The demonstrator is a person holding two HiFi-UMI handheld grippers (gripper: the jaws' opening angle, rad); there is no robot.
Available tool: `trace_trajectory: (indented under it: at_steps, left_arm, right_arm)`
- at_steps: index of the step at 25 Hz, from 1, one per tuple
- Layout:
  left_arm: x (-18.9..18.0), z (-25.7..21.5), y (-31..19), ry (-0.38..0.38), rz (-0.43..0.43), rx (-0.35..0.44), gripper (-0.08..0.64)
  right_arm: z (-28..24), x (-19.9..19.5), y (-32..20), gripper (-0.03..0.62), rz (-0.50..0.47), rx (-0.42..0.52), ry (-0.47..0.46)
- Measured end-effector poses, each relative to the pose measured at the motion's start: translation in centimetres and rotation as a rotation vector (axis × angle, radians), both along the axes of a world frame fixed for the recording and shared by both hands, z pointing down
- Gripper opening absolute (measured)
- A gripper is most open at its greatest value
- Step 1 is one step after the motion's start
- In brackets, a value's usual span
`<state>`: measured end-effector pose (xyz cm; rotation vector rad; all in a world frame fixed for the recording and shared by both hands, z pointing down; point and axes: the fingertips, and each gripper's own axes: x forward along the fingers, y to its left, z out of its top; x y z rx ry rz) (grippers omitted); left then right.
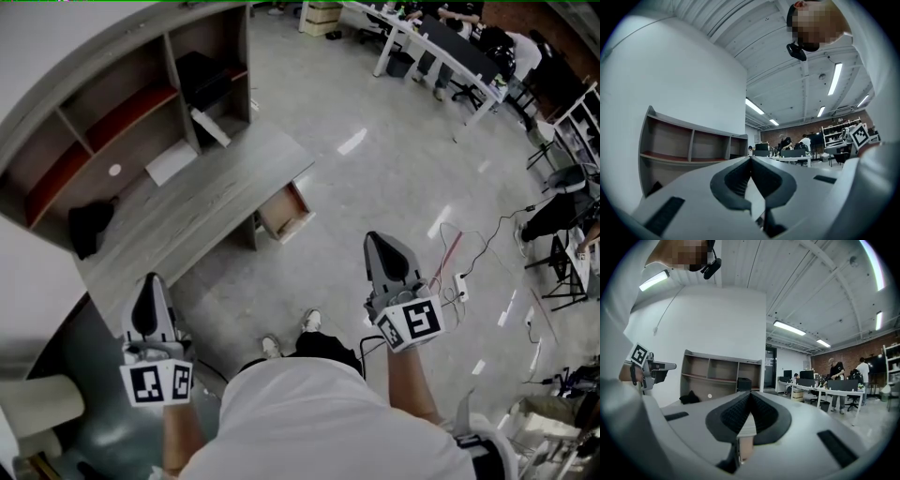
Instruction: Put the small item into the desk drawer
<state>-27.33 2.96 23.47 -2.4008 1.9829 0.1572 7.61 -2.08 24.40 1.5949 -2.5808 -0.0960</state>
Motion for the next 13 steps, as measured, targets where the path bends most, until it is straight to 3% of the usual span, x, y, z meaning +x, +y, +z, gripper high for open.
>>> trace_trajectory:
  at_steps: [13]
  left_arm:
    - [-0.4,2.0,-0.3,0.031,0.015,-0.028,0.018]
  right_arm:
    - [1.1,-1.4,0.3,0.021,-0.009,-0.012,0.021]
